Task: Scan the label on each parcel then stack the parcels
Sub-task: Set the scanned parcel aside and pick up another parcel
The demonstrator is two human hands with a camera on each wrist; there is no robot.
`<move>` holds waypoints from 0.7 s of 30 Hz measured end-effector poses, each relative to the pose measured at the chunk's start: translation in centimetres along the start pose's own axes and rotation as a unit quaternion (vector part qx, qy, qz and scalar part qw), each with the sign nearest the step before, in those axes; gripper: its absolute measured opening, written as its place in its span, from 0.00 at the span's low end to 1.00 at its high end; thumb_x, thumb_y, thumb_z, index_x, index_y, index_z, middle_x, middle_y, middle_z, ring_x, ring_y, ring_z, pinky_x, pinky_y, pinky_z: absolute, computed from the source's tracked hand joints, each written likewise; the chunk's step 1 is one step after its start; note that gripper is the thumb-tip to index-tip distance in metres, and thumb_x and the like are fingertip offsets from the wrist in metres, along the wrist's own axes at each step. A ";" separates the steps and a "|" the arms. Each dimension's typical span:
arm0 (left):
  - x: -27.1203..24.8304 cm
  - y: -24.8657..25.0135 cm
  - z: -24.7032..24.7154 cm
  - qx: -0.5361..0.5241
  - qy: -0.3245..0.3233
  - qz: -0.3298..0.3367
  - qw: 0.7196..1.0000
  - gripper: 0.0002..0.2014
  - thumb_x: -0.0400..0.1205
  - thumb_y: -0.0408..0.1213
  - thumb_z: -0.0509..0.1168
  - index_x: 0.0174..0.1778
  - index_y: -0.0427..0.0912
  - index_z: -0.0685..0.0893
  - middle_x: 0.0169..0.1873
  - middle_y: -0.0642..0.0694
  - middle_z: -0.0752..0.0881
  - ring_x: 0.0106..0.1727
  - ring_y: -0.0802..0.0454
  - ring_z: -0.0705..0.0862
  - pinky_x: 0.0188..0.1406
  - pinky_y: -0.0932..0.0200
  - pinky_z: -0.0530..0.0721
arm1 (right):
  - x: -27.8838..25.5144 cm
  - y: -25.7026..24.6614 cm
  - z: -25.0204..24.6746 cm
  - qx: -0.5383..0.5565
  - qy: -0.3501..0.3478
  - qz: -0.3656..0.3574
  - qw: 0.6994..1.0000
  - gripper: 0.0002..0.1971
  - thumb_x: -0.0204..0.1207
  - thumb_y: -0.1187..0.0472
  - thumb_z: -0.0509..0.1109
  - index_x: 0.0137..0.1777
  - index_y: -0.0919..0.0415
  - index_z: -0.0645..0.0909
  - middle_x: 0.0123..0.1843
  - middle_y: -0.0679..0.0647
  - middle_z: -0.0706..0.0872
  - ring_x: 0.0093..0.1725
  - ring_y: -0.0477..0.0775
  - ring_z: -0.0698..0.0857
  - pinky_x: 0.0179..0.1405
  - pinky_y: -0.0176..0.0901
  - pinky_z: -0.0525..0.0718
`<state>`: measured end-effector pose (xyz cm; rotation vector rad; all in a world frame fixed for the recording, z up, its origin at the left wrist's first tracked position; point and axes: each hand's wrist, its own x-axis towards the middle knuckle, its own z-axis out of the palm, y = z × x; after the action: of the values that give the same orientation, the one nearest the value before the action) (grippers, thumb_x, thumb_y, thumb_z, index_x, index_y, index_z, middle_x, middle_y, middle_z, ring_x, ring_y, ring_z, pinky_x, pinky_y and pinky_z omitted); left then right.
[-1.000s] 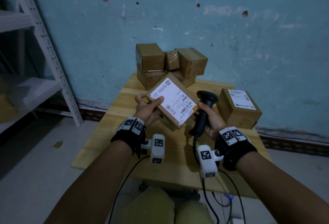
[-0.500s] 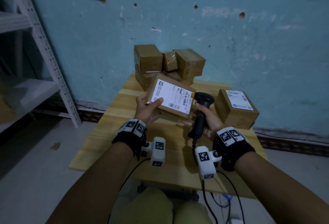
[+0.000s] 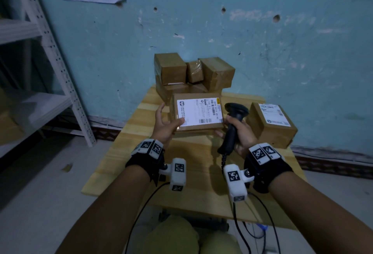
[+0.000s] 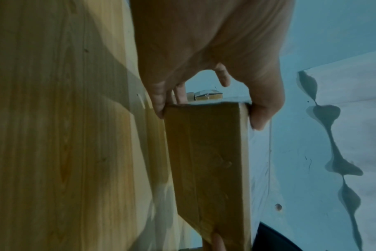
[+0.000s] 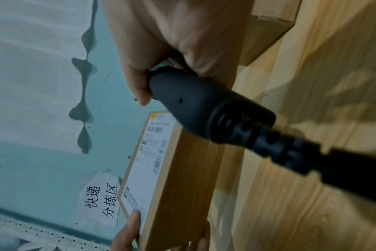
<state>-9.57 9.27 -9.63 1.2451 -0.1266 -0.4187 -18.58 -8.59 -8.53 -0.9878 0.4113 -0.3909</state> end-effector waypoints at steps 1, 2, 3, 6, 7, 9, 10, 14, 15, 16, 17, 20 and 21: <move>-0.1 0.0 0.0 0.002 -0.006 0.000 1.000 0.43 0.78 0.21 0.65 0.79 0.62 0.52 0.55 0.34 0.84 0.53 0.40 0.84 0.53 0.44 0.83 | -0.1 0.1 0.1 0.002 0.002 -0.003 1.000 0.05 0.80 0.69 0.62 0.46 0.60 0.77 0.41 0.56 0.88 0.47 0.53 0.86 0.44 0.51 0.87; -0.2 -0.1 0.0 0.011 -0.014 -0.003 1.000 0.46 0.78 0.20 0.64 0.80 0.63 0.47 0.56 0.34 0.83 0.56 0.39 0.83 0.56 0.42 0.82 | -0.1 0.1 0.1 0.003 0.004 -0.003 1.000 0.05 0.81 0.69 0.62 0.46 0.60 0.77 0.44 0.57 0.87 0.47 0.53 0.85 0.44 0.50 0.87; -0.1 -0.2 -0.1 0.022 -0.020 -0.007 1.000 0.49 0.78 0.19 0.63 0.80 0.64 0.43 0.59 0.34 0.83 0.60 0.38 0.83 0.59 0.40 0.81 | -0.2 0.2 0.1 0.001 0.005 -0.002 1.000 0.05 0.81 0.68 0.62 0.47 0.60 0.77 0.46 0.57 0.87 0.47 0.53 0.86 0.44 0.49 0.87; 0.1 -0.5 -0.3 0.080 -0.049 -0.019 0.995 0.57 0.74 0.20 0.69 0.78 0.70 0.38 0.71 0.33 0.76 0.69 0.35 0.78 0.66 0.31 0.77 | 0.2 0.3 -0.2 -0.009 0.010 -0.002 1.000 0.04 0.80 0.67 0.63 0.47 0.58 0.78 0.43 0.54 0.89 0.43 0.50 0.88 0.39 0.43 0.89; 0.3 -0.8 -0.4 0.100 -0.057 -0.022 0.993 0.60 0.69 0.23 0.74 0.76 0.76 0.40 0.74 0.33 0.72 0.71 0.35 0.75 0.65 0.29 0.76 | 0.3 0.3 -0.3 -0.008 0.013 -0.002 1.000 0.04 0.80 0.67 0.63 0.47 0.58 0.78 0.40 0.52 0.91 0.41 0.48 0.88 0.39 0.42 0.89; 1.1 -1.5 -0.6 0.139 -0.062 -0.021 0.988 0.61 0.56 0.33 0.80 0.65 0.90 0.49 0.76 0.36 0.67 0.74 0.35 0.72 0.64 0.28 0.77 | 0.6 0.3 -0.5 -0.007 0.021 -0.003 1.000 0.04 0.79 0.67 0.64 0.47 0.57 0.78 0.36 0.50 0.91 0.40 0.49 0.89 0.44 0.45 0.88; 0.9 -1.3 -0.4 0.139 -0.058 -0.015 0.988 0.58 0.54 0.34 0.81 0.62 0.90 0.54 0.76 0.37 0.66 0.74 0.35 0.71 0.63 0.28 0.78 | 0.7 0.3 -0.6 -0.004 0.026 -0.003 1.000 0.04 0.79 0.67 0.65 0.46 0.57 0.78 0.36 0.51 0.91 0.41 0.50 0.88 0.48 0.48 0.86; 0.7 -1.1 0.1 0.063 -0.021 -0.016 0.998 0.35 0.72 0.21 0.71 0.60 0.57 0.58 0.73 0.36 0.69 0.71 0.36 0.74 0.67 0.32 0.76 | 0.5 0.2 -0.4 0.029 0.033 -0.013 0.999 0.06 0.80 0.68 0.63 0.43 0.58 0.78 0.31 0.49 0.90 0.35 0.46 0.89 0.52 0.48 0.84; 0.8 -1.3 0.1 0.054 -0.019 -0.023 0.998 0.31 0.73 0.23 0.70 0.57 0.55 0.59 0.72 0.36 0.70 0.70 0.37 0.75 0.66 0.34 0.78 | 0.5 0.2 -0.4 0.032 0.033 -0.015 0.999 0.06 0.80 0.68 0.63 0.43 0.58 0.78 0.31 0.49 0.90 0.34 0.45 0.89 0.53 0.48 0.84; 0.8 -1.4 0.0 0.050 -0.015 -0.031 0.998 0.27 0.75 0.25 0.70 0.54 0.54 0.61 0.71 0.37 0.71 0.67 0.38 0.77 0.62 0.36 0.81 | 0.4 0.1 -0.3 0.032 0.033 -0.016 0.999 0.06 0.80 0.68 0.63 0.44 0.58 0.78 0.32 0.49 0.90 0.35 0.45 0.89 0.54 0.48 0.83; 0.9 -1.5 0.0 0.046 -0.006 -0.037 0.998 0.24 0.76 0.27 0.70 0.52 0.53 0.61 0.70 0.37 0.73 0.64 0.40 0.80 0.54 0.40 0.86 | 0.4 0.1 -0.2 0.034 0.032 -0.015 0.999 0.06 0.80 0.68 0.63 0.45 0.58 0.78 0.32 0.49 0.90 0.37 0.46 0.88 0.54 0.49 0.83; 0.8 -1.7 0.1 0.016 0.026 -0.045 0.999 0.18 0.79 0.32 0.67 0.51 0.50 0.63 0.66 0.35 0.76 0.53 0.44 0.83 0.34 0.52 0.85 | 0.3 0.2 0.0 0.045 0.020 0.000 0.999 0.03 0.80 0.67 0.63 0.48 0.59 0.77 0.38 0.53 0.90 0.43 0.53 0.88 0.52 0.53 0.87; 0.8 -1.7 0.1 0.003 0.035 -0.042 0.998 0.16 0.80 0.32 0.66 0.50 0.50 0.63 0.66 0.34 0.76 0.52 0.44 0.83 0.34 0.52 0.84 | 0.2 0.2 0.1 0.048 0.016 0.011 0.999 0.02 0.81 0.65 0.63 0.49 0.59 0.76 0.42 0.54 0.88 0.45 0.57 0.87 0.52 0.56 0.87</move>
<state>-9.28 8.43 -11.27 1.2728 -0.0154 -0.4471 -18.32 -8.50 -8.72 -0.8831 0.4275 -0.4028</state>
